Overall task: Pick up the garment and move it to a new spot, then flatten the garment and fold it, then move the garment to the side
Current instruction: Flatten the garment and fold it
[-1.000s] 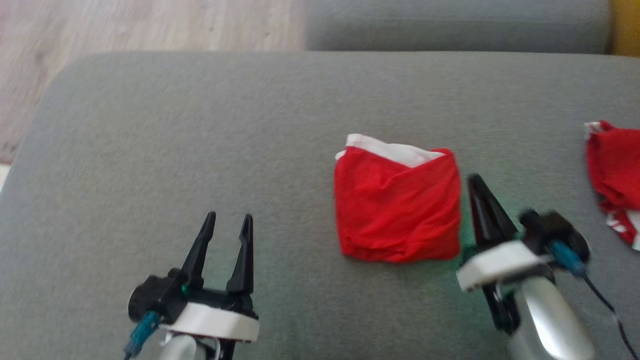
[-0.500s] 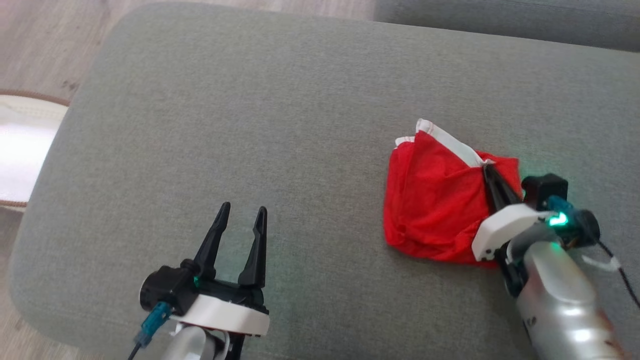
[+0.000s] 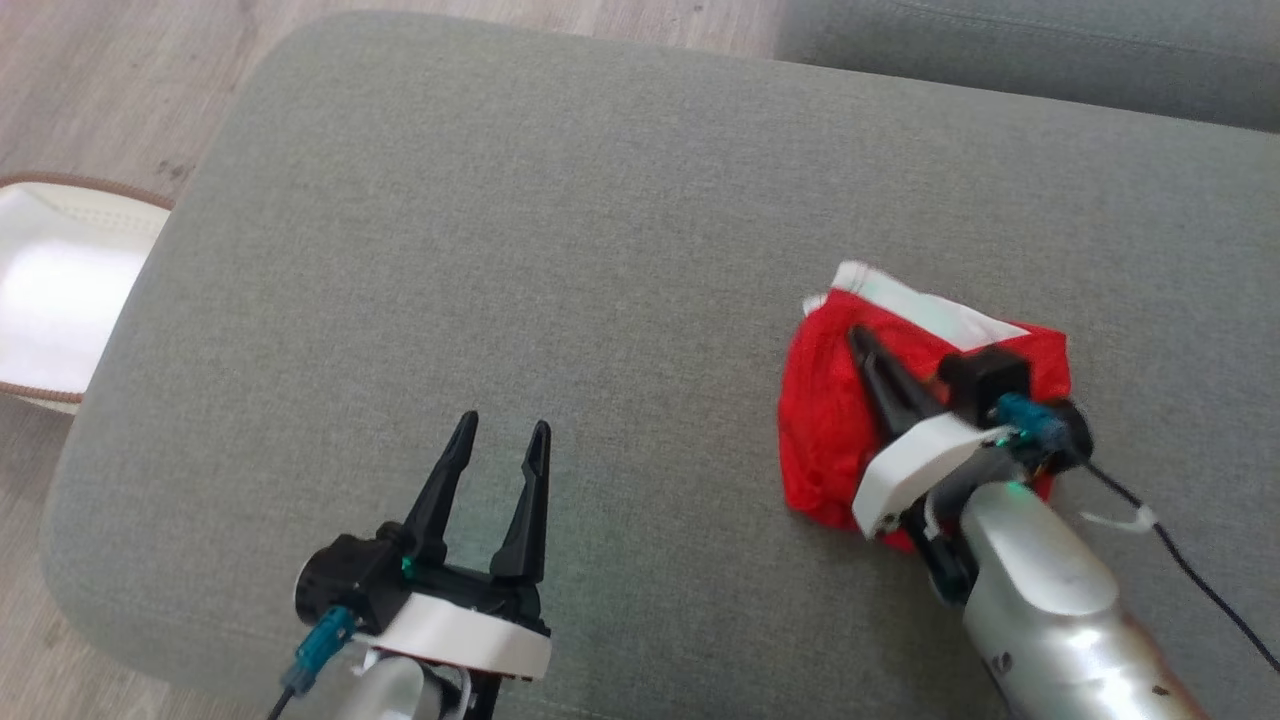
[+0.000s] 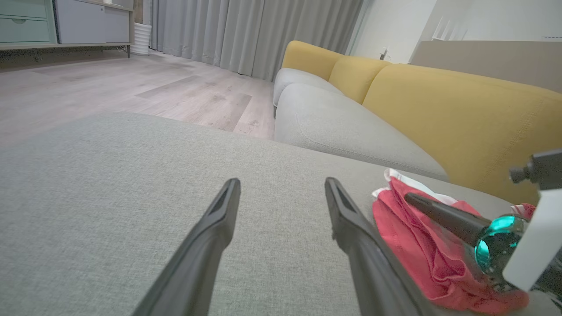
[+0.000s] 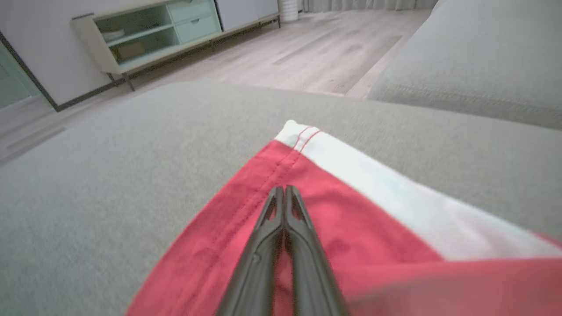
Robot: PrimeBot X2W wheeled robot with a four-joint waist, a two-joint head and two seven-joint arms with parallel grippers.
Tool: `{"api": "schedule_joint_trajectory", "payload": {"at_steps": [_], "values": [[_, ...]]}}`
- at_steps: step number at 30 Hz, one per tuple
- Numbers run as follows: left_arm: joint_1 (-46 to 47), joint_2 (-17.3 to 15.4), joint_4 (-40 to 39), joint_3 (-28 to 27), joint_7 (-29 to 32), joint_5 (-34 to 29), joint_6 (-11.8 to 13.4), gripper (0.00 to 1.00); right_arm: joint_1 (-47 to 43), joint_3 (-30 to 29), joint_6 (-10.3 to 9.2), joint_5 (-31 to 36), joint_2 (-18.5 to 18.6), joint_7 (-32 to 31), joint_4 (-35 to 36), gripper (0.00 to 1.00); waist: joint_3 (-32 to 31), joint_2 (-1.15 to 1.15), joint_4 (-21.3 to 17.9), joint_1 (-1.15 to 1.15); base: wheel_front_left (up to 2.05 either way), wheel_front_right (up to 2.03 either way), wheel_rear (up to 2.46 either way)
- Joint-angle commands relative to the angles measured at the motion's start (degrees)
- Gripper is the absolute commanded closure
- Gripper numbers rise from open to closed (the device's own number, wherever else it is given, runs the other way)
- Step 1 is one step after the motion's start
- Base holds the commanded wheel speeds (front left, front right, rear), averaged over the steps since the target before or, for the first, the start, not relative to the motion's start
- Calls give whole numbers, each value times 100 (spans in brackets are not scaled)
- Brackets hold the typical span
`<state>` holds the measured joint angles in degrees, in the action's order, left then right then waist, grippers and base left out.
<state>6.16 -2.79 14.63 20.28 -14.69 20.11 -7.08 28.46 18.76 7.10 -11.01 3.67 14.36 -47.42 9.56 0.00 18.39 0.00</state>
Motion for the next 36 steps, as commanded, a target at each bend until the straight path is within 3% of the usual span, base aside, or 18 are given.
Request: {"api": "schedule_joint_trajectory", "payload": {"at_steps": [1,7,13,22,30,31,32,33,36], "values": [[217,-9,-145,-185,-31,-10,-18,0,133,225,39,-63,-78,61,-50,100,26,0,25,0,0,0,0],[181,-9,-83,-198,-31,-3,-14,0,446,811,39,-339,-79,61,-760,100,38,0,56,0,0,0,0],[189,-9,-124,-283,-31,-4,21,0,580,1109,39,-754,-79,62,-636,100,-58,0,-221,0,0,0,0],[181,-9,-416,-806,-31,-127,22,0,257,521,39,-730,-79,63,376,100,-282,0,-965,0,0,0,0],[88,-9,-368,-985,-31,-130,25,0,-670,-417,39,-7,-79,63,1565,100,-495,0,-1428,0,0,0,0],[70,-9,-364,-988,-31,-129,24,0,-806,-533,39,9,-79,63,1713,95,-515,0,-1454,0,0,0,0],[51,-9,-359,-987,-31,-134,23,0,-927,-657,39,75,-79,63,1888,31,-534,0,-1478,0,0,0,0],[33,-9,-357,-981,-31,-140,22,0,-1055,-768,39,168,-79,63,2040,0,-551,0,-1494,0,0,0,0],[-24,-9,-334,-977,-31,-187,15,0,-1421,-1067,39,306,-79,63,2391,0,-592,0,-1527,0,0,0,0]]}}
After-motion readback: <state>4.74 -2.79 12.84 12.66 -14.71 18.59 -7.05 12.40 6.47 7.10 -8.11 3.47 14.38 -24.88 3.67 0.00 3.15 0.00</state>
